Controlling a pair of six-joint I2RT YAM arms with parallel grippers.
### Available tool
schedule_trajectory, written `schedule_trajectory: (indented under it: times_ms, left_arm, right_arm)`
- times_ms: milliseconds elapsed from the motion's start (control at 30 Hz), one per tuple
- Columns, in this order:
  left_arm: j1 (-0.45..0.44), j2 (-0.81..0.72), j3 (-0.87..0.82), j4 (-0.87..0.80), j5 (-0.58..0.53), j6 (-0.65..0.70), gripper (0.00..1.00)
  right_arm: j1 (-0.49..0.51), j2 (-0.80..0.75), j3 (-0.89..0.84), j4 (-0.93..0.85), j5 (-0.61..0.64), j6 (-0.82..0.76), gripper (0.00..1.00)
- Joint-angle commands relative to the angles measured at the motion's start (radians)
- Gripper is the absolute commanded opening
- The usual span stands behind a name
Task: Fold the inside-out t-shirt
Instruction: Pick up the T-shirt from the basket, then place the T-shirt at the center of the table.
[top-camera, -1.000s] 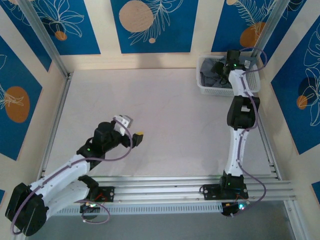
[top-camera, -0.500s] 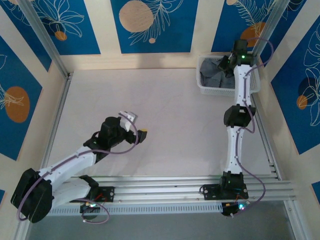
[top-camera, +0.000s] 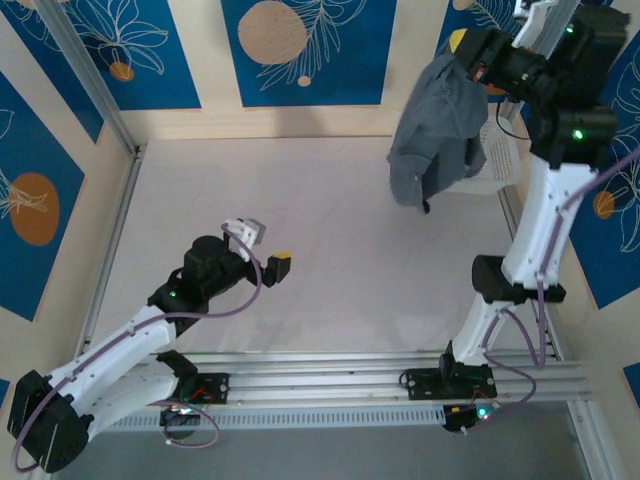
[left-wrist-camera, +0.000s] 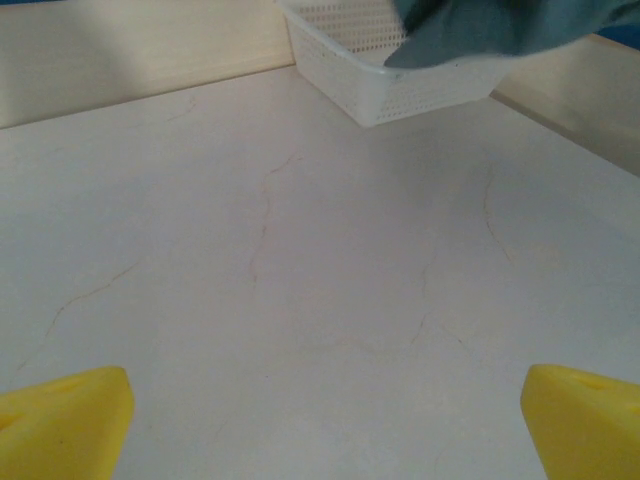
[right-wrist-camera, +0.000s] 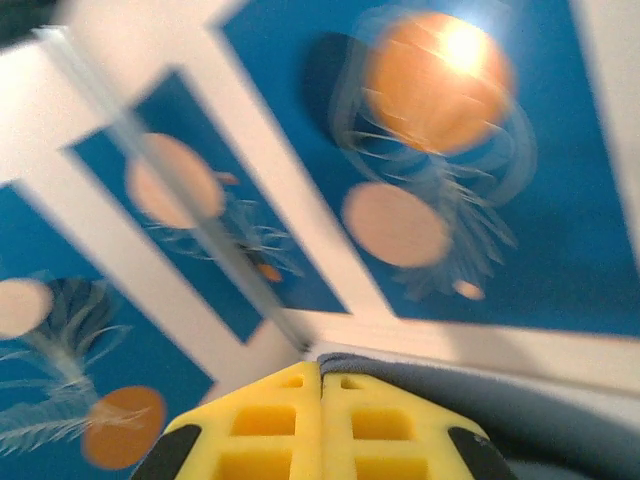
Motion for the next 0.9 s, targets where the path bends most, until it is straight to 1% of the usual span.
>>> schedule_trajectory:
  times_ms: [0,100,200,267,333,367,400,433,467,500,533,600,633,667,700,767,833,867]
  left_arm:
    - [-0.013,-0.025,0.036,-0.047,0.006,0.009,0.99]
    - [-0.013,-0.035,0.044,-0.053,0.016,0.007,0.99]
    - [-0.013,-0.047,0.044,-0.061,0.019,-0.007,0.99]
    - [-0.013,-0.060,0.042,-0.082,0.001,-0.017,0.99]
    - [-0.013,-0.073,0.037,-0.112,-0.043,-0.028,0.99]
    - [-0.013,-0.082,0.035,-0.135,-0.077,-0.035,0.99]
    - [-0.013,-0.089,0.034,-0.156,-0.109,-0.042,0.99]
    - [-0.013,-0.098,0.032,-0.177,-0.143,-0.052,0.99]
    - [-0.012,-0.108,0.032,-0.200,-0.177,-0.065,0.99]
    - [-0.013,-0.115,0.035,-0.218,-0.199,-0.078,0.99]
    - [-0.013,-0.120,0.037,-0.235,-0.210,-0.095,0.99]
    - [-0.010,-0.119,0.055,-0.271,-0.225,-0.145,0.99]
    - [-0.011,-0.109,0.070,-0.294,-0.224,-0.171,0.99]
    - [-0.010,-0.097,0.086,-0.314,-0.209,-0.183,0.99]
    - [-0.011,-0.079,0.105,-0.333,-0.181,-0.186,0.99]
    - [-0.011,-0.040,0.134,-0.346,-0.084,-0.177,0.99]
    - [-0.018,0.013,0.156,-0.336,0.068,-0.167,0.96]
    - [-0.030,0.036,0.169,-0.335,0.126,-0.174,0.94]
  right_arm:
    - [0.061,-0.102,-0.001,0.106,-0.082,0.069,0.00]
    - [0.108,-0.151,-0.058,0.045,-0.004,0.025,0.00]
    - [0.140,-0.171,-0.180,-0.041,0.068,-0.062,0.00]
    - [0.162,-0.167,-0.257,-0.085,0.128,-0.115,0.00]
    - [0.185,-0.149,-0.326,-0.111,0.146,-0.178,0.00]
    - [0.198,-0.136,-0.354,-0.125,0.181,-0.196,0.06]
    - [0.204,-0.124,-0.367,-0.145,0.231,-0.203,0.21]
    - [0.206,-0.111,-0.369,-0.167,0.282,-0.205,0.40]
    - [0.201,-0.103,-0.365,-0.190,0.331,-0.199,0.53]
    - [0.196,-0.099,-0.356,-0.209,0.365,-0.192,0.59]
    - [0.188,-0.100,-0.349,-0.230,0.393,-0.187,0.62]
    - [0.165,-0.122,-0.363,-0.268,0.433,-0.177,0.65]
    - [0.150,-0.148,-0.400,-0.284,0.461,-0.170,0.65]
    - [0.130,-0.184,-0.453,-0.287,0.487,-0.162,0.65]
    - [0.103,-0.239,-0.548,-0.276,0.521,-0.138,0.65]
    - [0.045,-0.381,-0.799,-0.208,0.551,-0.083,0.65]
    - [-0.009,-0.580,-1.162,-0.051,0.544,-0.024,0.64]
    - [-0.021,-0.666,-1.326,0.038,0.520,-0.007,0.63]
